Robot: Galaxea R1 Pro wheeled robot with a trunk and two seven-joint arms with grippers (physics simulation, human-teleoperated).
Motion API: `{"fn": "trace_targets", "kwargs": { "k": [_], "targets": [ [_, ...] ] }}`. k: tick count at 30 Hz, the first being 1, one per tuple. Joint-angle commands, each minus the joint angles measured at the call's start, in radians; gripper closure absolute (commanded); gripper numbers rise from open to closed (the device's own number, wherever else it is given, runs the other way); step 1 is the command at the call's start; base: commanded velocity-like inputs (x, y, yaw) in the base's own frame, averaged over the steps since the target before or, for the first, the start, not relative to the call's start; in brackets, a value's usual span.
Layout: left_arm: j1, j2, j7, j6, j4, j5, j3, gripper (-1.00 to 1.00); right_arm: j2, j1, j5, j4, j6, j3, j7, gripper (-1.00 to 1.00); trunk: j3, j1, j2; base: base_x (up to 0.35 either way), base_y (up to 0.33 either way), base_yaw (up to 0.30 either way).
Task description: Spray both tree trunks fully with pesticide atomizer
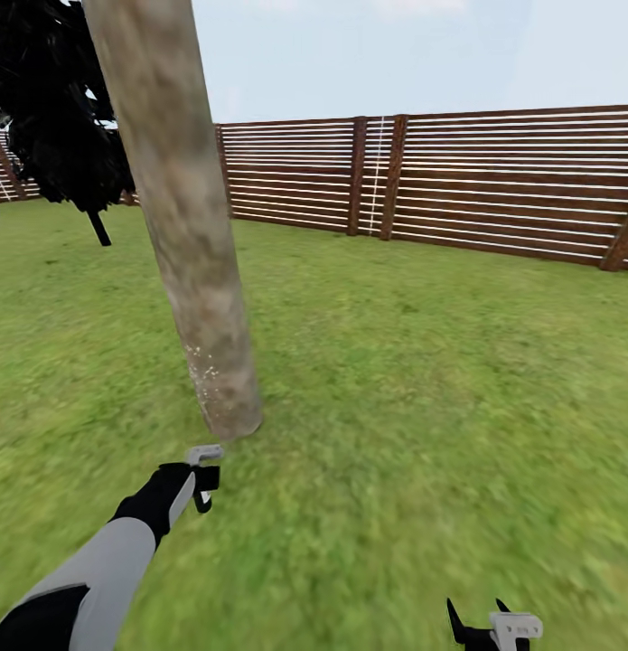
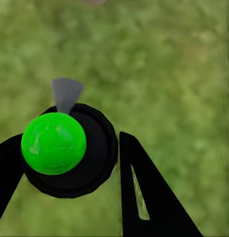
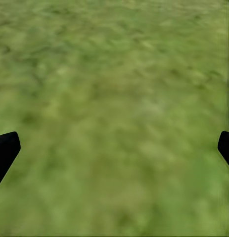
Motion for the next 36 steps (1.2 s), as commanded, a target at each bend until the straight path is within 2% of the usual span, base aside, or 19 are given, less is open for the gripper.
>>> {"fn": "trace_targets", "kwargs": {
  "k": [1,4,8,26,36],
  "targets": [
    [0.0,0.0,0.001,-0.002,0.002,0.0,0.0,1.0,0.0,0.0,0.0,0.0,0.0,0.0,0.0,-1.0,0.0,0.0,0.0,0.189,-0.239,0.001],
    [0.0,0.003,0.002,-0.003,0.002,-0.003,0.006,1.0,0.0,0.0,0.0,0.0,0.0,0.0,0.0,-1.0,0.0,0.0,0.0,0.19,-0.238,0.066],
    [0.0,0.004,0.007,-0.003,0.002,-0.002,0.046,1.0,0.0,0.0,0.0,0.0,0.0,0.0,0.0,-1.0,0.0,0.0,0.0,0.19,-0.238,0.246],
    [0.0,0.0,0.005,0.0,0.002,0.001,0.05,1.0,0.0,0.0,0.0,0.0,0.0,0.0,0.0,-1.0,0.0,0.0,0.0,0.135,-0.253,0.273],
    [0.0,-0.002,0.005,0.0,0.003,0.001,0.05,1.0,0.0,0.0,0.0,0.0,0.0,0.0,0.0,-1.0,0.0,0.0,0.0,0.098,-0.265,0.017]
  ]
}}
